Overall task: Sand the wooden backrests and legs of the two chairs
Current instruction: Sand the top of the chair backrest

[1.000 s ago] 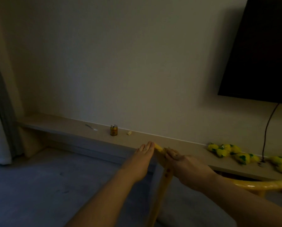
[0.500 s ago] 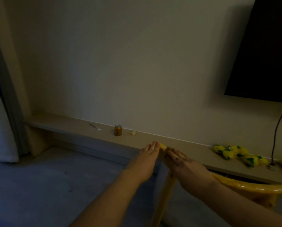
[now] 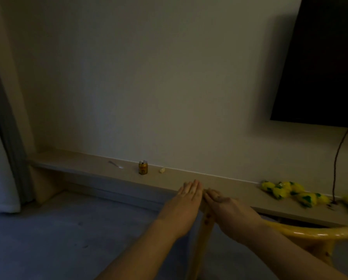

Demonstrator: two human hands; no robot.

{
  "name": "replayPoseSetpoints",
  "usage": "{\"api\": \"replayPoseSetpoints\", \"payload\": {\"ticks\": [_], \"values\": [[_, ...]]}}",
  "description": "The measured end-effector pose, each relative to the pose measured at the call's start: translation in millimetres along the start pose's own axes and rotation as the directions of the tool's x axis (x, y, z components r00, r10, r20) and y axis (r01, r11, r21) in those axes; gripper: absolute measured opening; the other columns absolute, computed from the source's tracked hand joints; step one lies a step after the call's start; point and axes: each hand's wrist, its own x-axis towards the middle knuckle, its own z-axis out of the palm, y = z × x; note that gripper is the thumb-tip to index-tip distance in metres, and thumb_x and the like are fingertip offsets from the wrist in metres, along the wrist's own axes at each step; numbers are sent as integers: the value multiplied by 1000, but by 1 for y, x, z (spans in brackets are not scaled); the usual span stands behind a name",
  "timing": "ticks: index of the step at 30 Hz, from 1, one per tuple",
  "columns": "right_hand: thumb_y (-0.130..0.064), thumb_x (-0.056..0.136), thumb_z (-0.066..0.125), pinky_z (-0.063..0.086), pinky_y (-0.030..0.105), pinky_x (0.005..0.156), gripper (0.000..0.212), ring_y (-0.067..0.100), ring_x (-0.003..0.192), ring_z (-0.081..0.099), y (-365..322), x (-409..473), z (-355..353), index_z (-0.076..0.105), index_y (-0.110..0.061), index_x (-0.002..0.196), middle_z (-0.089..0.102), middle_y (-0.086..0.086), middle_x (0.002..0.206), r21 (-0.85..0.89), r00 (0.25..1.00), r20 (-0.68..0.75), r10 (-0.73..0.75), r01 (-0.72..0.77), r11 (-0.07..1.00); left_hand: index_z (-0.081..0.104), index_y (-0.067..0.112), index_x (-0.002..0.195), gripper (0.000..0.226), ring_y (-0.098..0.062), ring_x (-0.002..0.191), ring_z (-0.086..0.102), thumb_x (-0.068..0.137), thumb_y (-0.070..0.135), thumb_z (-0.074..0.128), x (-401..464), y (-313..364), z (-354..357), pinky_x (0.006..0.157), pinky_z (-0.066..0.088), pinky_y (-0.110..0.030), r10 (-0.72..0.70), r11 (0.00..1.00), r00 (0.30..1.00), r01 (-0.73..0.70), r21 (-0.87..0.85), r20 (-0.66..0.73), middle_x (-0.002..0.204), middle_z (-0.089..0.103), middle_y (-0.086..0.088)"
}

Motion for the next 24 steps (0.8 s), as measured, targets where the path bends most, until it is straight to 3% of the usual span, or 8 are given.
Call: {"api": "replayPoseSetpoints", "payload": {"ticks": [3, 6, 10, 16, 24], "values": [[-5, 94, 48, 40, 37, 115, 81, 23, 152, 27, -1, 2, -1, 9, -21, 163, 9, 1, 171, 23, 1000, -24, -15, 15, 1000, -17, 10, 160, 91, -25, 156, -18, 93, -18, 37, 3, 2, 1, 126, -5, -34, -41, 998, 998, 43, -43, 54, 168, -24, -7], [-12, 95, 49, 41, 33, 109, 77, 20, 146, 37, 18, -25, 4, 14, -26, 162, 11, -6, 170, 29, 999, -24, 39, -38, 999, -17, 11, 160, 90, -24, 155, -21, 92, -18, 36, 2, 3, 5, 127, -3, -33, -50, 996, 998, 53, -77, 38, 168, -24, -8], [-7, 94, 42, 24, 29, 121, 76, 14, 157, 10, 24, -54, 15, 14, -26, 162, 5, -6, 171, 13, 997, -27, 70, -70, 997, -16, 10, 160, 89, -27, 155, -20, 94, -13, 39, 2, 8, 10, 125, -5, -35, -71, 996, 997, 71, -46, 6, 168, -23, -10], [-4, 97, 46, 28, 37, 122, 72, 23, 156, 16, -9, -12, -1, 15, -13, 162, 14, 5, 170, 30, 998, -66, 12, -10, 1000, -14, 10, 161, 84, -27, 156, -17, 96, -10, 36, 4, 10, 5, 124, -7, -34, -86, 996, 996, 85, 9, 35, 169, -21, -10], [-6, 90, 49, 44, 41, 111, 74, 22, 149, 33, 19, -54, 8, 25, -24, 158, 21, -2, 166, 49, 991, -37, 129, -127, 991, -15, 8, 160, 86, -30, 155, -18, 95, -12, 36, 4, 12, 1, 127, -3, -38, -96, 995, 993, 95, 16, 69, 168, -22, -13]]}}
